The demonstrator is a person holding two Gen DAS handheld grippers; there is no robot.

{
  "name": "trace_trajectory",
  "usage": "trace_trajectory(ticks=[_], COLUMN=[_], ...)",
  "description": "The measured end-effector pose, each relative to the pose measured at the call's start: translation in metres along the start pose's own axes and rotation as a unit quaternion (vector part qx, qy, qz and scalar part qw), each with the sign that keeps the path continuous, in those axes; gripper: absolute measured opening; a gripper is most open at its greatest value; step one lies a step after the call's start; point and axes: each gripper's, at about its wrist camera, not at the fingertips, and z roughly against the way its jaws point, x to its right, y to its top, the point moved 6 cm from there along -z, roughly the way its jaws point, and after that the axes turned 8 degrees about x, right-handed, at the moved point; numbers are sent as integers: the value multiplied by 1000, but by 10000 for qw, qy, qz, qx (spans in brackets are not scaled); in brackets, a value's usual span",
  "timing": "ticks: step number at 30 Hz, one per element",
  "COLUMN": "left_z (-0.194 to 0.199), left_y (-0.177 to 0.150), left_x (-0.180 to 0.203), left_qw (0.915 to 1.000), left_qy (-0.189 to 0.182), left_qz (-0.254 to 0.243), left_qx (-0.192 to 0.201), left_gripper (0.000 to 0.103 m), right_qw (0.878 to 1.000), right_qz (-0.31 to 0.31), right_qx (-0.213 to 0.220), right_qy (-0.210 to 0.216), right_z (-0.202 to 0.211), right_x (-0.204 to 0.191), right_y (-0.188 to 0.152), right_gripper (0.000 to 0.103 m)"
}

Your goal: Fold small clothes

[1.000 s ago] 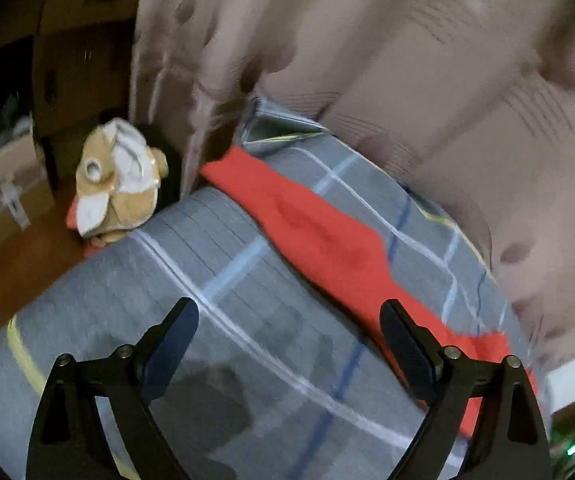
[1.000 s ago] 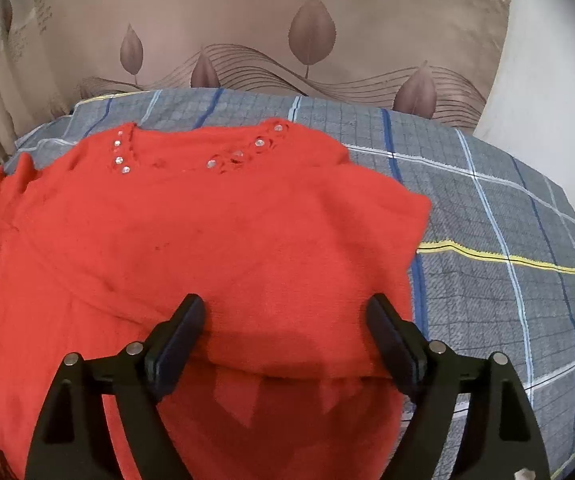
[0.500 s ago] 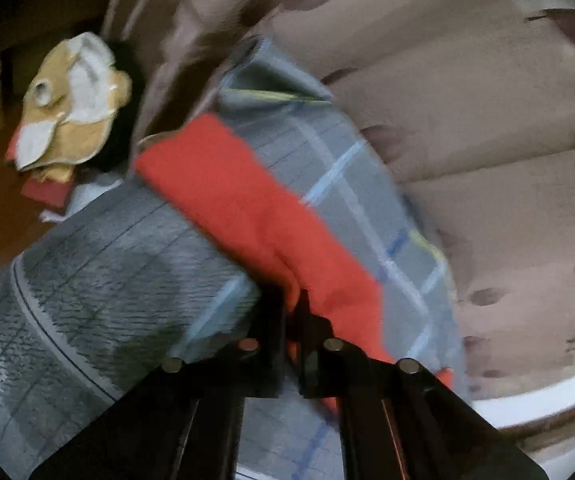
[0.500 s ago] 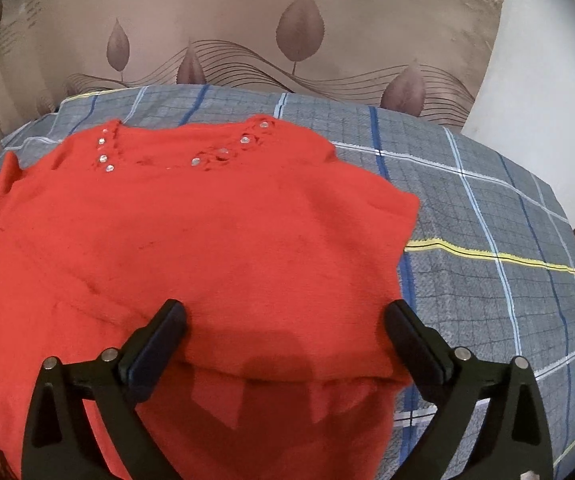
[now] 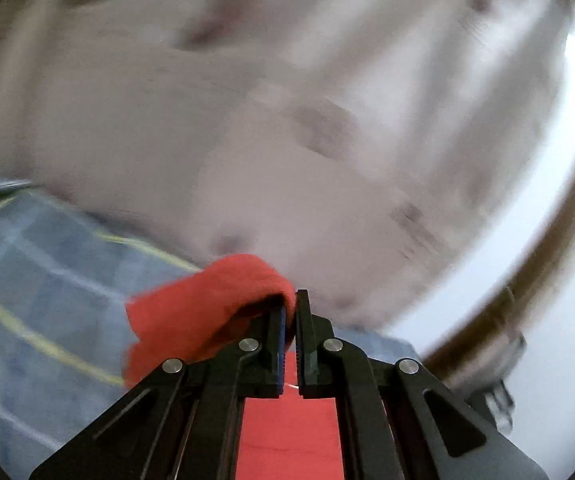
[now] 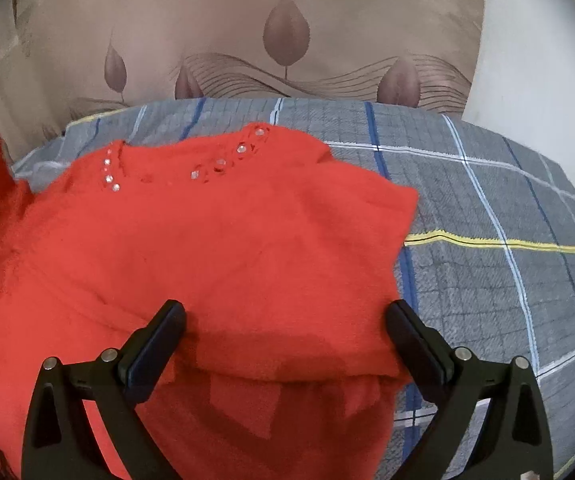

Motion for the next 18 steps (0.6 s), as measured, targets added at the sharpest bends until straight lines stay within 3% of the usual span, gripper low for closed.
trace_trajectory(ticks=[5, 10, 12, 16, 18], left_z=[-83, -162, -182, -193, -181], left_y=[-69, -152, -177, -207, -203], left_x=[105, 137, 137, 127, 128], left_qw=[9929, 9822, 9792, 9741, 9773], left_qy=[-704, -1010, -1008, -802, -847], left_qz=[-511, -594, -687, -842, -800], left_qx=[-811, -1469, -1620, -1936, -1769], left_gripper=[4, 5, 12, 50, 65], right_qw=[9974, 9891, 9874, 9862, 9853], right_qz=[-665, -1338, -1434, -1473, -1509], right_qx=[33, 164, 210, 231, 252], right_qy=[284, 595, 640, 714, 759], right_z=[2, 6, 7, 8, 10], right_x=[19, 38, 40, 40, 40], right_y=[3, 5, 4, 5, 5], right_gripper=[100, 100, 101, 101, 101])
